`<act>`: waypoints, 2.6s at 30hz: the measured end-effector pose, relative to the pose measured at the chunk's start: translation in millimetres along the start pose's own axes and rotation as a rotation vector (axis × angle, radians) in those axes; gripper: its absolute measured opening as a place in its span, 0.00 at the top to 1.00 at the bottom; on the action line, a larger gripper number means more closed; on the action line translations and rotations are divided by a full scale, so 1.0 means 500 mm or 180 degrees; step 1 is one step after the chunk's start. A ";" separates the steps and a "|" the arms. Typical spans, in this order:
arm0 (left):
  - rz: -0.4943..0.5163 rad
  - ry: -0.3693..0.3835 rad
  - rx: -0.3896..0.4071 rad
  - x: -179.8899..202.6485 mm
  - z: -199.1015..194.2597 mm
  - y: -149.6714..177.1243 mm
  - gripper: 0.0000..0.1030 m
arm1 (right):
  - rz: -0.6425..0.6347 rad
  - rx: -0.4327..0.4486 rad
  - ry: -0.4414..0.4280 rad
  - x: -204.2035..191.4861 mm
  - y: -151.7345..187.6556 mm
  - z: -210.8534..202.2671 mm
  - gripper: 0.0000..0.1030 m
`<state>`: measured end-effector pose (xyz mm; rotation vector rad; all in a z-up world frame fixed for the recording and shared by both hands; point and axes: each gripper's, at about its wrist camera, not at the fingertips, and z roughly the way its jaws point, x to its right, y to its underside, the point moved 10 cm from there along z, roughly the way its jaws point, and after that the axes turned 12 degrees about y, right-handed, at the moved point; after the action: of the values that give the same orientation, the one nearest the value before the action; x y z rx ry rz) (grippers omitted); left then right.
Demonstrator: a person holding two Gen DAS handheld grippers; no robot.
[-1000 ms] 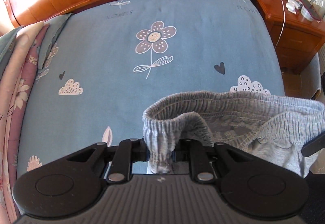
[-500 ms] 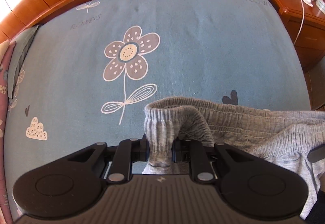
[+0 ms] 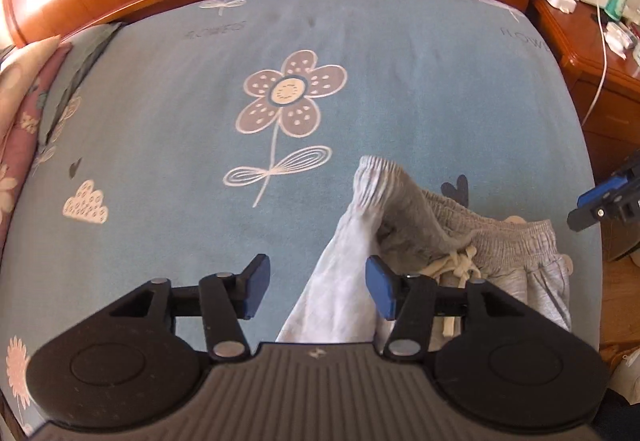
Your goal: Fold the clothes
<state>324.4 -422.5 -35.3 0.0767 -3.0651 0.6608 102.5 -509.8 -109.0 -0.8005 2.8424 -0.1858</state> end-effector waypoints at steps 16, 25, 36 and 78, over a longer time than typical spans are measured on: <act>-0.2065 -0.0751 -0.0410 0.018 -0.246 0.548 0.47 | -0.1806 -0.0385 -0.0712 -0.442 0.139 -0.054 0.52; -0.2668 -0.0912 -0.0100 0.045 -0.352 0.781 0.47 | -0.2504 -0.0159 -0.0848 -0.631 0.304 -0.132 0.52; -0.3300 -0.0870 0.0388 0.072 -0.354 0.997 0.47 | -0.2868 -0.0173 -0.0730 -0.738 0.495 -0.098 0.52; -0.3827 -0.1420 0.1198 -0.071 -0.429 1.013 0.97 | -0.3599 0.0258 -0.1610 -0.735 0.579 -0.071 0.52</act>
<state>333.8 128.5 -48.9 2.0235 -2.3870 1.0963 257.2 -68.4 -71.4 -1.9790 1.6412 -0.1926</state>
